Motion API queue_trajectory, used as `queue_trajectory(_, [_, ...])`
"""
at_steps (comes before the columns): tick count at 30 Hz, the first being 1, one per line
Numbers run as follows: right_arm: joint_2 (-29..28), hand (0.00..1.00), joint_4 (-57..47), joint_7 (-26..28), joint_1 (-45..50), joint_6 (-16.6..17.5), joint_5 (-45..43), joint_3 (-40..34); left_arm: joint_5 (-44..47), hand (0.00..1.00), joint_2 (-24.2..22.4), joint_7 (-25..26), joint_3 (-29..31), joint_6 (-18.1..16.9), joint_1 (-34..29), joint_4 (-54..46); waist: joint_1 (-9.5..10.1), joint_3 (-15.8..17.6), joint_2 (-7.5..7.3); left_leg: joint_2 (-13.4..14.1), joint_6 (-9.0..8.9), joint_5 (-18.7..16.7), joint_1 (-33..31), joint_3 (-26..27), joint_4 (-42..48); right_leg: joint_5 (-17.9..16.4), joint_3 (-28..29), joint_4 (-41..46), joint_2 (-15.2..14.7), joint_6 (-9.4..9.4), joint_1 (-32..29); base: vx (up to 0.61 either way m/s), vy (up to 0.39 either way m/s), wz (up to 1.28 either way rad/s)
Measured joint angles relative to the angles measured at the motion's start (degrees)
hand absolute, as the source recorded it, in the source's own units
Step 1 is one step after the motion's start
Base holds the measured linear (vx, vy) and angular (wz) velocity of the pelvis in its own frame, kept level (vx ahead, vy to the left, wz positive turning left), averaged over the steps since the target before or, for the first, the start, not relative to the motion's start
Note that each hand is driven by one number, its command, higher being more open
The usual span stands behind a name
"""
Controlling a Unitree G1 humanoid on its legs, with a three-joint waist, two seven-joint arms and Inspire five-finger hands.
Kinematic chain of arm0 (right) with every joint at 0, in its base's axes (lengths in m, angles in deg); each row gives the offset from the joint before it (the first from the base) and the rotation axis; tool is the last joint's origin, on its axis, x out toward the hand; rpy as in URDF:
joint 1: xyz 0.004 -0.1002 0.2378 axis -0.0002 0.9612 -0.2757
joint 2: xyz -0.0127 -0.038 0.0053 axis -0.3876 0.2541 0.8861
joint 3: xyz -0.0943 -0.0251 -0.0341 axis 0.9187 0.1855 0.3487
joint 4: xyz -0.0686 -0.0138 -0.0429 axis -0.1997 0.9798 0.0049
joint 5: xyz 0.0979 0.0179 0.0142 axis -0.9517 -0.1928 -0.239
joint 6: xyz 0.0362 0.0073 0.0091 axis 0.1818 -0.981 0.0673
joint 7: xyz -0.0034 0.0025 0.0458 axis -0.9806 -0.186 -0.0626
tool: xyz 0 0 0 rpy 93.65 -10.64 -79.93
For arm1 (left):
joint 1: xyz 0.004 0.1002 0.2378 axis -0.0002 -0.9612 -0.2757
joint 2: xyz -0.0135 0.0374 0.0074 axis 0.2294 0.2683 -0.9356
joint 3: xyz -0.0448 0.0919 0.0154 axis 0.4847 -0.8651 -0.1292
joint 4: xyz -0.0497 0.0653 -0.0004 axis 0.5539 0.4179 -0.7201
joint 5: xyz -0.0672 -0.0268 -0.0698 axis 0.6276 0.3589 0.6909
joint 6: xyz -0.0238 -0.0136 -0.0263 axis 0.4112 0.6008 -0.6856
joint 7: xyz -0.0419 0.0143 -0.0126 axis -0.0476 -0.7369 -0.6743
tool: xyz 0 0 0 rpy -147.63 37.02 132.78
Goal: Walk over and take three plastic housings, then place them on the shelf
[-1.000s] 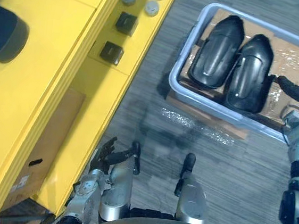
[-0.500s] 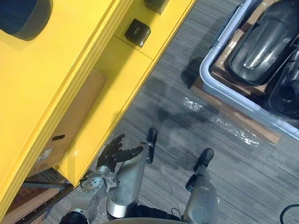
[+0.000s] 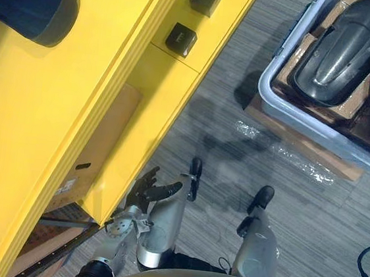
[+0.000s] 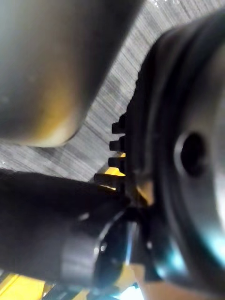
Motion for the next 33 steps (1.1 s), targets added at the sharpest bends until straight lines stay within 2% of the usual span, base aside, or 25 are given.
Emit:
queue_trajectory(5, [-2.0,0.00,0.0,-2.0,0.1,0.0,5.9,-0.8,0.0,1.00,0.0,-0.1,-0.1,0.0,0.0,0.0,-0.10,0.0,0.04,0.1,0.00,0.5,0.3,0.4,-0.3,-0.1,0.0,0.8,-0.1,-0.18,-0.2,-0.07,-0.018,-0.02])
queue_trajectory(10, [-4.5,0.00,-0.7,-7.9,0.9,1.6,5.9,-0.5,0.0,1.00,0.0,-0.2,-0.1,-0.2,0.0,-0.3,-0.90,0.0,0.00,0.1,-0.15,1.4,1.8,1.1,-1.8,-0.1,0.2,0.8,-0.3,-0.26,0.2,-0.05,-0.021,-0.03])
queue_trajectory(12, [-5.5,0.00,-3.9,-10.8,3.2,2.2,5.9,-0.7,0.0,1.00,0.1,-0.2,-0.1,-0.2,-0.4,-1.4,-1.74,0.0,-0.14,0.3,-0.15,1.6,2.3,1.4,-2.2,-0.1,0.4,0.8,-0.2,-0.39,0.4,-0.02,-0.024,-0.05])
queue_trajectory(14, [-6.3,0.00,-9.0,-14.1,7.4,2.5,5.9,-0.8,-0.1,1.00,0.3,0.0,0.0,-0.2,-0.9,-4.0,-2.23,0.1,-0.52,0.6,-0.20,1.6,3.6,2.1,-3.0,-0.2,1.1,0.7,-0.2,-0.48,0.9,0.00,-0.026,-0.18])
queue_trajectory(18, [-8.8,0.00,-19.9,-20.2,15.5,2.4,6.3,-3.0,-0.5,1.00,1.7,0.5,1.8,0.6,-1.3,-16.7,-5.16,0.1,-2.86,0.9,-0.59,1.9,6.8,3.6,-5.2,-0.3,2.3,0.8,-0.1,-0.70,1.7,0.02,-0.018,-0.21])
queue_trajectory(22, [-10.2,0.00,-29.2,-24.9,23.5,2.5,8.2,-8.7,-0.6,1.00,3.9,-1.7,3.5,4.0,2.5,-28.2,-8.43,0.0,-4.82,1.0,-0.87,2.1,11.0,5.0,-7.5,-0.4,3.4,0.7,0.0,-0.90,3.9,0.02,-0.005,-0.18])
queue_trajectory(26, [-12.6,0.00,-38.0,-27.8,28.0,3.7,10.6,-12.4,-0.4,1.00,7.1,-4.4,4.0,7.8,6.3,-33.0,-11.24,-1.4,-6.80,1.1,-1.32,2.4,15.2,7.0,-10.4,-0.5,4.3,-0.2,0.0,-0.96,5.8,0.03,-0.001,-0.27])
queue_trajectory(27, [-13.3,0.00,-40.4,-28.5,29.6,4.7,12.1,-12.8,0.5,1.00,7.9,-5.7,3.9,9.1,7.7,-33.4,-11.95,-2.4,-7.58,1.1,-1.49,2.5,16.3,7.7,-11.4,-0.5,4.7,-0.9,0.2,-0.96,6.4,0.05,-0.016,-0.24])
queue_trajectory(31, [-16.3,0.00,-47.4,-29.3,33.4,7.8,16.6,-13.9,7.1,1.00,8.5,-9.2,2.4,14.4,12.0,-33.2,-13.88,-6.2,-8.97,1.3,-1.97,2.8,19.5,8.7,-13.9,-0.4,5.3,-2.5,0.7,-1.08,8.5,0.05,-0.024,-0.17])
queue_trajectory(33, [-18.0,0.00,-49.0,-29.3,34.5,10.3,17.8,-13.7,12.0,1.00,8.5,-10.8,1.3,17.7,14.3,-33.0,-14.03,-7.7,-9.46,1.6,-2.16,2.8,21.2,9.3,-14.8,-0.3,5.6,-3.4,1.2,-1.28,9.7,0.05,-0.031,-0.14])
